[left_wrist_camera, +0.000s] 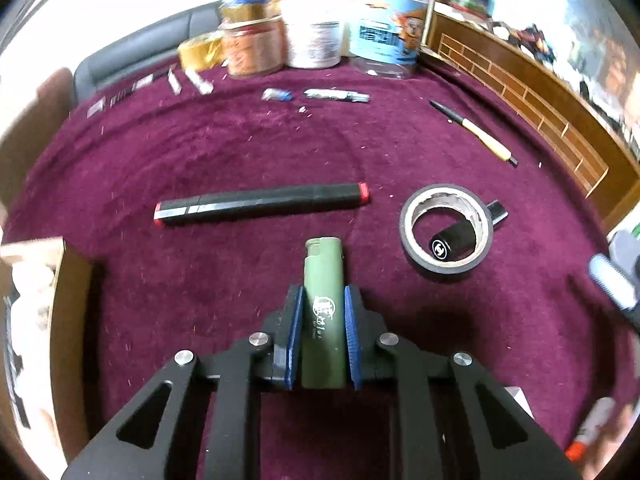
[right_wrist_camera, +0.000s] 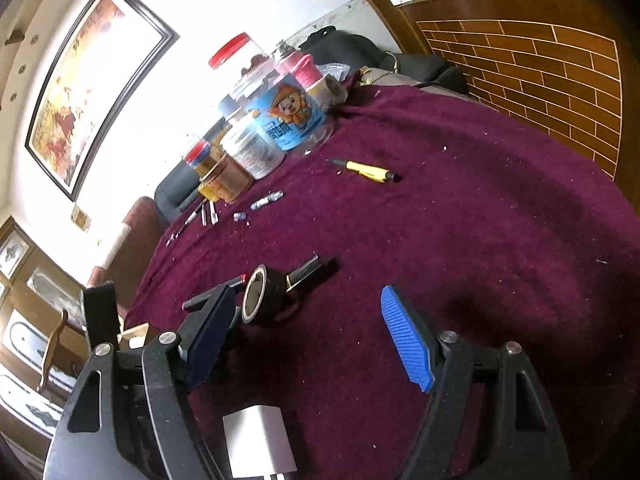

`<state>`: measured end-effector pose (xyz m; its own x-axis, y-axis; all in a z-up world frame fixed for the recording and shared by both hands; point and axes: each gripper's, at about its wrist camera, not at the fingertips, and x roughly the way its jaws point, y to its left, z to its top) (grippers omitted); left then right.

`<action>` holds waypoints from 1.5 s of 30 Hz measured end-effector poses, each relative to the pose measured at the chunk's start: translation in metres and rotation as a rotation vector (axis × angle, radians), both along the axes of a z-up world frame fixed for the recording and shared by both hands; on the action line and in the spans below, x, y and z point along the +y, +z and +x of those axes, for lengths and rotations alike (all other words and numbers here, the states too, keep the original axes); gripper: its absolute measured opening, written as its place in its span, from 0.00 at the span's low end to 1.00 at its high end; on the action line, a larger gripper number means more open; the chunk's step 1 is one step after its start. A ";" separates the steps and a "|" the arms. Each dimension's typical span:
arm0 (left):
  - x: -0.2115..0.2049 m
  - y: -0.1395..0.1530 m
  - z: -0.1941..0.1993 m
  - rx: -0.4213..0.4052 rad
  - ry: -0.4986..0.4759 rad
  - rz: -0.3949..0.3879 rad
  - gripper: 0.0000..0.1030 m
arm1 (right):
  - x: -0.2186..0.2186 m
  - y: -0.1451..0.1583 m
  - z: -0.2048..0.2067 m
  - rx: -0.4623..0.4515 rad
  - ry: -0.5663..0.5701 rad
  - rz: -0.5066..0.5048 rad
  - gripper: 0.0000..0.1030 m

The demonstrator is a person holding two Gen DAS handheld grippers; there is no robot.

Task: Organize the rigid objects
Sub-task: 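Grasp the green lighter with the left tool while the right tool grasps the white charger, then carry the lighter into the box and release with the left tool while the right tool drops the charger there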

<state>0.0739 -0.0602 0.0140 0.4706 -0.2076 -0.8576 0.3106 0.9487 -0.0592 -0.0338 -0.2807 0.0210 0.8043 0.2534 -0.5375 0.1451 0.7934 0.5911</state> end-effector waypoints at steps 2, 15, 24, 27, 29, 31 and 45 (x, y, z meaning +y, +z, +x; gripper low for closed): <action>0.010 0.003 -0.003 0.025 0.018 -0.038 0.15 | 0.002 0.000 0.001 0.011 0.009 -0.012 0.73; 0.064 0.030 -0.070 0.000 0.051 -0.107 0.16 | 0.038 0.000 0.007 0.099 0.139 -0.122 0.73; 0.104 0.037 -0.088 -0.021 0.107 -0.139 0.16 | 0.103 -0.013 -0.007 0.223 0.286 -0.418 0.73; 0.122 0.040 -0.096 -0.033 0.131 -0.142 0.16 | 0.113 -0.012 -0.006 0.240 0.280 -0.477 0.73; 0.136 0.043 -0.101 -0.045 0.155 -0.145 0.16 | 0.120 -0.013 -0.005 0.258 0.286 -0.518 0.71; 0.153 0.047 -0.105 -0.057 0.185 -0.154 0.16 | 0.126 -0.015 -0.007 0.273 0.297 -0.539 0.58; 0.299 0.034 -0.116 -0.058 0.458 -0.169 0.16 | 0.147 0.002 -0.022 0.271 0.340 -0.477 0.43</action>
